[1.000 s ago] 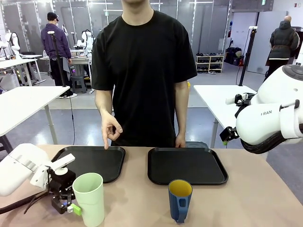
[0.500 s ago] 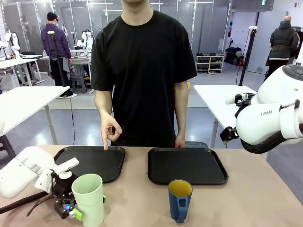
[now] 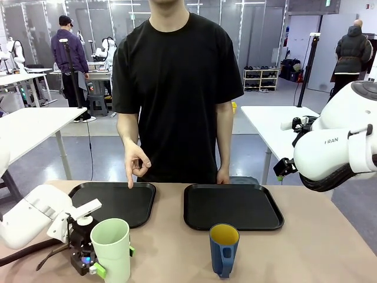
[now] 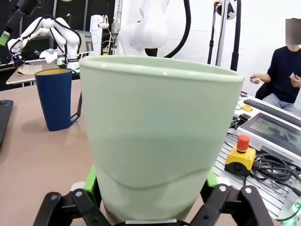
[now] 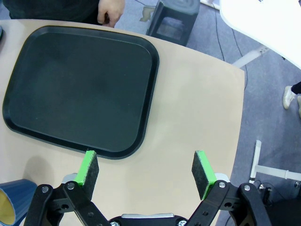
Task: Sort and store the cups by type.
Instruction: Pick up the Reusable plastic cup.
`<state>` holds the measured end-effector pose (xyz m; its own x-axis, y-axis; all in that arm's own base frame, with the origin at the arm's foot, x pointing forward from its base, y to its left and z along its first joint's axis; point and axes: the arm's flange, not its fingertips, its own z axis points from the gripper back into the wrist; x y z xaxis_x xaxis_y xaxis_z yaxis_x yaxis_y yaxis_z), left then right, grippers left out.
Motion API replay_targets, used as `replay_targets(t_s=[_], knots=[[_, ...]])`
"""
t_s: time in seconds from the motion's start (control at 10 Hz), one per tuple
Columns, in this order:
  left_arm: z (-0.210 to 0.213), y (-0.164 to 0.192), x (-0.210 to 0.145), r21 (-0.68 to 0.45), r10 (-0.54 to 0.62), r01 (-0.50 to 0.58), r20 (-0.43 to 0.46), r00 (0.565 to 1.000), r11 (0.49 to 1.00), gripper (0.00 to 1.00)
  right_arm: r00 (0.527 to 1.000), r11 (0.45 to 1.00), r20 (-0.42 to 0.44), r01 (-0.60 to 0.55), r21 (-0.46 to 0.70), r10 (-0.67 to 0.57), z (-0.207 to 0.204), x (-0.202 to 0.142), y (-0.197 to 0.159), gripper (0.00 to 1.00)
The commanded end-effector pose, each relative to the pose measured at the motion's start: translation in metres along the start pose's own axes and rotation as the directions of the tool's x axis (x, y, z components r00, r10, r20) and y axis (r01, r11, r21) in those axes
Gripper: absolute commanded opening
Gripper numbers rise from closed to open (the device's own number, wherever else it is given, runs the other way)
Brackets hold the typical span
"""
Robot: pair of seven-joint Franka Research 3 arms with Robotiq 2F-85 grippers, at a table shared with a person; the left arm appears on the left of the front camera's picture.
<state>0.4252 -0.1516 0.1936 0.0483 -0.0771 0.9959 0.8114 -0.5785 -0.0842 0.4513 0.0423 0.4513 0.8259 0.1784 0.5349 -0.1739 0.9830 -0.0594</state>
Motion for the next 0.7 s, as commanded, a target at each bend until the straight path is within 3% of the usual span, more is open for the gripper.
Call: replay_targets(t_s=[0.0, 0.3, 0.6], knots=[[0.002, -0.008, -0.018, -0.021, -0.048, 0.048, -0.008, 0.999, 0.999, 0.82, 1.0, 1.0, 0.001, -0.002, -0.006, 0.002, 0.0, 0.0, 0.0, 1.0], [0.002, -0.008, -0.016, -0.018, -0.047, 0.047, -0.009, 0.999, 0.999, 0.5, 1.0, 1.0, 0.001, -0.002, -0.006, 0.002, 0.0, 0.0, 0.0, 1.0], [0.005, -0.014, -0.004, 0.056, -0.075, 0.078, -0.04, 0.996, 0.995, 0.51, 1.0, 1.0, 0.001, -0.002, -0.006, 0.002, 0.0, 0.0, 0.0, 1.0]])
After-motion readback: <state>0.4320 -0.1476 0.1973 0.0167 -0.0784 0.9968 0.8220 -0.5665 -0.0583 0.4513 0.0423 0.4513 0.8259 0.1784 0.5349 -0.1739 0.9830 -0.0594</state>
